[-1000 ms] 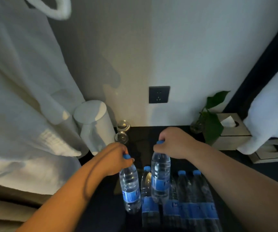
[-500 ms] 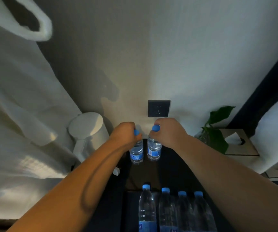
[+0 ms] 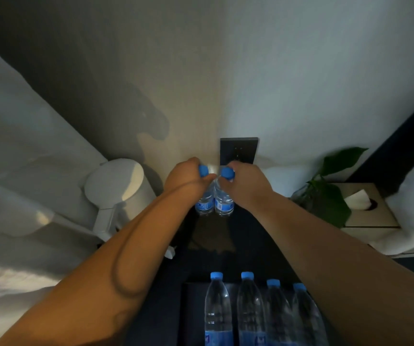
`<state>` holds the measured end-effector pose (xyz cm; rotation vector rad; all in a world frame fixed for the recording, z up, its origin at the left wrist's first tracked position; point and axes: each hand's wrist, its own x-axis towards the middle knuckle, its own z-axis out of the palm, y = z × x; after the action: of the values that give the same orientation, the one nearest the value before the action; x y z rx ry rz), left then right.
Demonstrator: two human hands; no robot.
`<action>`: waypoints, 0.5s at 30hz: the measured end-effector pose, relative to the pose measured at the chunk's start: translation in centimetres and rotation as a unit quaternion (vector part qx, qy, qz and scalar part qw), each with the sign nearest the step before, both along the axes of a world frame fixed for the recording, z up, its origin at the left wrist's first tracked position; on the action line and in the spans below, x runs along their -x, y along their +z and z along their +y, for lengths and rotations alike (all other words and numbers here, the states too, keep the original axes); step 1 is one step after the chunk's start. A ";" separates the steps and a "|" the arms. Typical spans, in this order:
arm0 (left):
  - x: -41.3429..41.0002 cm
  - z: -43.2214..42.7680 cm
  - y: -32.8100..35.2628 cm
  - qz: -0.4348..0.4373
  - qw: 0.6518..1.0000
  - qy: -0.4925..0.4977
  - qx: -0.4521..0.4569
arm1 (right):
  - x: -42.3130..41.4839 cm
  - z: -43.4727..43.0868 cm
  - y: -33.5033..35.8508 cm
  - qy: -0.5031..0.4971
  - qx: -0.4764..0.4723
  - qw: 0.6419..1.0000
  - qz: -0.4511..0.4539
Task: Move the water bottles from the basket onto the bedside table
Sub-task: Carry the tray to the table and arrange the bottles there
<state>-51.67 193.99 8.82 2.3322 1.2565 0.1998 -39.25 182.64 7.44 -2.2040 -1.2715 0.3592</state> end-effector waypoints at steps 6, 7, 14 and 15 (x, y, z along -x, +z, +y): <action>2.8 -0.9 -3.2 -0.062 0.998 -0.002 0.030 | 0.7 -1.0 -1.7 -0.028 -0.001 0.999 0.033; 3.6 -1.4 -4.0 -0.055 0.998 -0.004 0.020 | 1.1 -1.5 -2.4 -0.038 0.012 0.998 0.041; 8.4 -7.3 -10.3 0.117 0.989 -0.062 0.062 | 4.6 -8.5 -9.5 0.001 0.324 0.946 0.023; 9.1 -8.4 -11.1 0.129 0.986 -0.077 0.075 | 5.2 -9.6 -10.2 0.009 0.358 0.934 0.017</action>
<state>-60.77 185.60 -2.28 2.3627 1.1552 -0.2475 -44.40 173.06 -2.76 -2.7520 -1.2688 0.9955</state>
